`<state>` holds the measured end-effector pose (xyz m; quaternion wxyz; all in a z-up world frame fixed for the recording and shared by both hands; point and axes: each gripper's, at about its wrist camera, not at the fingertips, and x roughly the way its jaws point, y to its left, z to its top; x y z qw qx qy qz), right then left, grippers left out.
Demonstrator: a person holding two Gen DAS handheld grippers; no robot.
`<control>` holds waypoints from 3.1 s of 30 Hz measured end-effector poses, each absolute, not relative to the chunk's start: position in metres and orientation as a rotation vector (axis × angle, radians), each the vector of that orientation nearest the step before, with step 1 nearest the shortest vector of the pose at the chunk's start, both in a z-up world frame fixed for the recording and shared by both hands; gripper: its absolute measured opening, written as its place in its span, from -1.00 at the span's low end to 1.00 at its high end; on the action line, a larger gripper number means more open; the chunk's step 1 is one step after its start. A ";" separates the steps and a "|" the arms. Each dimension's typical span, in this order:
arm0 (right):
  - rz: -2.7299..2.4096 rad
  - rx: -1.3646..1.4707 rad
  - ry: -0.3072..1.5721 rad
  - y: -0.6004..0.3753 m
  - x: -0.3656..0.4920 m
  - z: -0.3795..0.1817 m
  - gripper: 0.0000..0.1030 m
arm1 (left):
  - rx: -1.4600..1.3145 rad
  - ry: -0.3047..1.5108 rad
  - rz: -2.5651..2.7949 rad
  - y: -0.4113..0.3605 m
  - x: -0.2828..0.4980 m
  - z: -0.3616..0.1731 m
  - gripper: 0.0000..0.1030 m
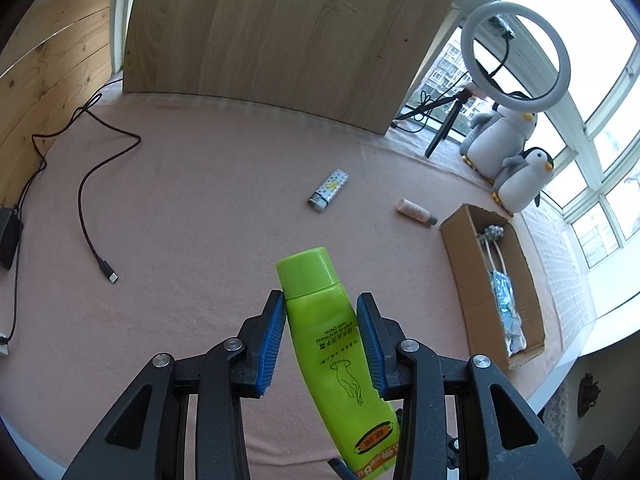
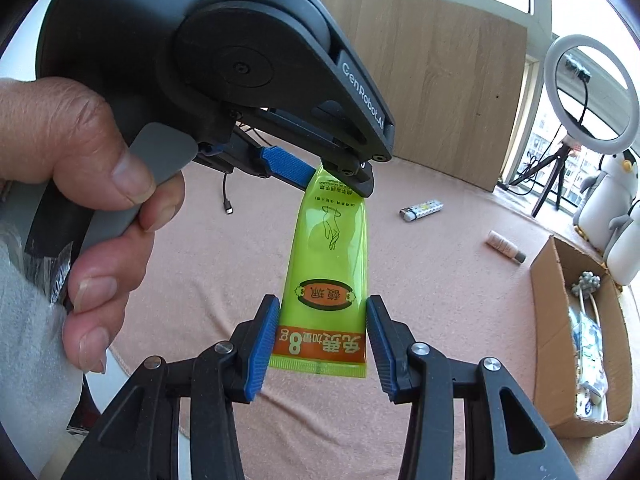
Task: Organize objects
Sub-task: 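Grasp the green tube with the left gripper while the right gripper lifts it, then carry the green tube into the cardboard box and open both grippers, then move the right gripper to the white bottle and close on its cap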
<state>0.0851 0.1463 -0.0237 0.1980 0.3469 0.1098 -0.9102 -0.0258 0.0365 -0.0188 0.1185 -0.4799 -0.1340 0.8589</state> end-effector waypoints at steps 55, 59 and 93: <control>-3.077 1.102 0.060 0.381 0.066 -0.009 -0.21 | -1.294 0.084 2.159 0.370 -0.098 -0.009 0.24; -3.109 1.142 0.074 0.389 0.064 -0.011 -0.07 | -1.271 0.092 2.239 0.357 -0.100 -0.013 0.66; -2.693 1.430 -0.304 0.287 -0.098 -0.089 0.33 | -1.575 -0.592 2.536 -0.049 -0.015 -0.092 0.68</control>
